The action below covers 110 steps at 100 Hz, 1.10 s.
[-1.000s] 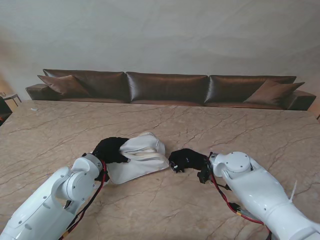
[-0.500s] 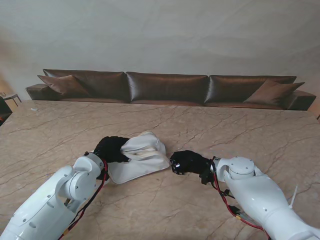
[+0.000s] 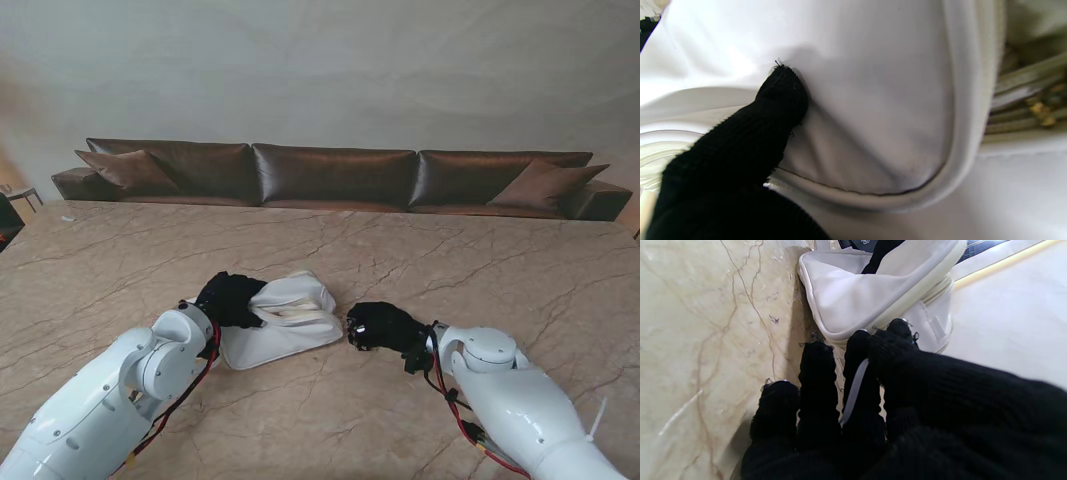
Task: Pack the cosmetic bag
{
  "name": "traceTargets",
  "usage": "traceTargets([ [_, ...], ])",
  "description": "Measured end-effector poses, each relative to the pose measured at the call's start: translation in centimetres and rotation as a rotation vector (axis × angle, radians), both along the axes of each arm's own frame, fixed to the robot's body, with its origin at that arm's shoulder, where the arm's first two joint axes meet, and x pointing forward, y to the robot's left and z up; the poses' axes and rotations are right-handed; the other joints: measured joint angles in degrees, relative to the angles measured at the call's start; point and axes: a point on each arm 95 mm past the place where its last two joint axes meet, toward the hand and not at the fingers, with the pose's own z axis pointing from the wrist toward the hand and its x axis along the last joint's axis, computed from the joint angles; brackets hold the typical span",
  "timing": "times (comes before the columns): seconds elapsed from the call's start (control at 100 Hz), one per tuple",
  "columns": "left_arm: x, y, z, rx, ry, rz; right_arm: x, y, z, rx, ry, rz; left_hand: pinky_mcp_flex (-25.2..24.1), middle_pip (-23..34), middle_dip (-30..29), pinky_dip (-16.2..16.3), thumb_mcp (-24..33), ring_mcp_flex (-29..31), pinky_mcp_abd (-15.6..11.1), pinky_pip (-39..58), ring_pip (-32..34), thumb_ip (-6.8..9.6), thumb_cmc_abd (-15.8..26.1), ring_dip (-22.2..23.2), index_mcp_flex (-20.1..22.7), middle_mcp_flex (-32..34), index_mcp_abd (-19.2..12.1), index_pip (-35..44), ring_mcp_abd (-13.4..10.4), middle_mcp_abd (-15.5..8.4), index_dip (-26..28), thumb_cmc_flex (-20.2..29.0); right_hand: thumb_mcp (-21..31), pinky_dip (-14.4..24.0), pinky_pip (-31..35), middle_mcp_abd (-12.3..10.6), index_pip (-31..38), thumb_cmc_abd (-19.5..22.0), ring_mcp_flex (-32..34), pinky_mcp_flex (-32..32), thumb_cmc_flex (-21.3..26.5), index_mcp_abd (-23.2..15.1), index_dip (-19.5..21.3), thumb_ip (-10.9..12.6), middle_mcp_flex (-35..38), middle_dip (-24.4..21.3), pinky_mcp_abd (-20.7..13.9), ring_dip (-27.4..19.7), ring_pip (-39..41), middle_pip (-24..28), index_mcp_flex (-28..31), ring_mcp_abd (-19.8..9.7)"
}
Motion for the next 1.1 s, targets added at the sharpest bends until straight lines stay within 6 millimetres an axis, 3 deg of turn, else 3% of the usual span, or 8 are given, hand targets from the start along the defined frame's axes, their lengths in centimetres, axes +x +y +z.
traceTargets([
  [0.21, 0.2, -0.6, -0.2, 0.036, 0.007, -0.038, -0.2, -0.2, 0.7, -0.008, -0.027, -0.008, 0.0, 0.2, 0.8, 0.0, 0.0, 0.0, -0.1, 0.0, 0.2, 0.0, 0.2, 0.6, 0.0, 0.0, 0.0, 0.0, 0.0, 0.0, 0.9, -0.2, 0.0, 0.0, 0.0, 0.6, 0.0, 0.0, 0.0, 0.0, 0.0, 1.2, -0.1, 0.0, 0.0, 0.0, 0.9, 0.0, 0.0, 0.0, 0.0, 0.5],
  [0.59, 0.0, -2.2, -0.3, 0.131, 0.007, -0.138, 0.8, 0.2, 4.4, -0.088, -0.153, -0.011, 0.0, 0.6, 2.1, 0.0, 0.3, 1.3, -0.4, 0.0, 0.8, 0.0, 2.6, 1.0, -0.3, 0.0, 1.2, 0.0, 0.0, 0.3, 2.2, -0.7, 0.0, 1.5, 1.7, 1.4, -0.1, 0.0, 0.7, 0.8, 0.0, 3.2, -1.2, 0.0, 0.0, 0.0, 1.0, 0.0, 2.1, 0.0, 0.3, 0.5],
  [0.86, 0.2, -3.5, -0.5, 0.19, 0.026, -0.192, 2.0, 1.7, 6.7, -0.127, -0.231, 0.034, 0.0, 1.5, 2.7, 0.0, 1.4, 1.7, -1.2, 0.0, 0.9, 0.0, 3.0, 1.4, -0.4, 0.0, 3.2, 0.5, 0.0, 1.7, 3.1, -0.7, -0.2, 2.9, 3.1, 1.8, 0.0, -0.6, 1.3, 1.4, -0.3, 3.2, -1.4, 0.0, 0.1, 0.8, 1.0, 0.4, 2.9, 1.2, 1.6, 0.5],
  [1.1, 0.4, -4.4, -0.4, 0.229, 0.051, -0.226, 3.0, 3.4, 8.7, -0.132, -0.3, 0.064, 0.0, 2.3, 2.7, 0.0, 2.3, 2.0, -1.3, 0.0, 1.0, 0.0, 3.2, 1.4, -0.4, 0.0, 5.0, 1.3, 0.0, 3.2, 3.2, -0.7, -0.2, 4.3, 4.6, 4.2, 0.0, -0.7, 1.4, 2.4, -0.3, 7.3, -1.6, 0.0, 0.9, 1.3, 1.0, 0.8, 5.2, 1.9, 3.1, 1.2],
])
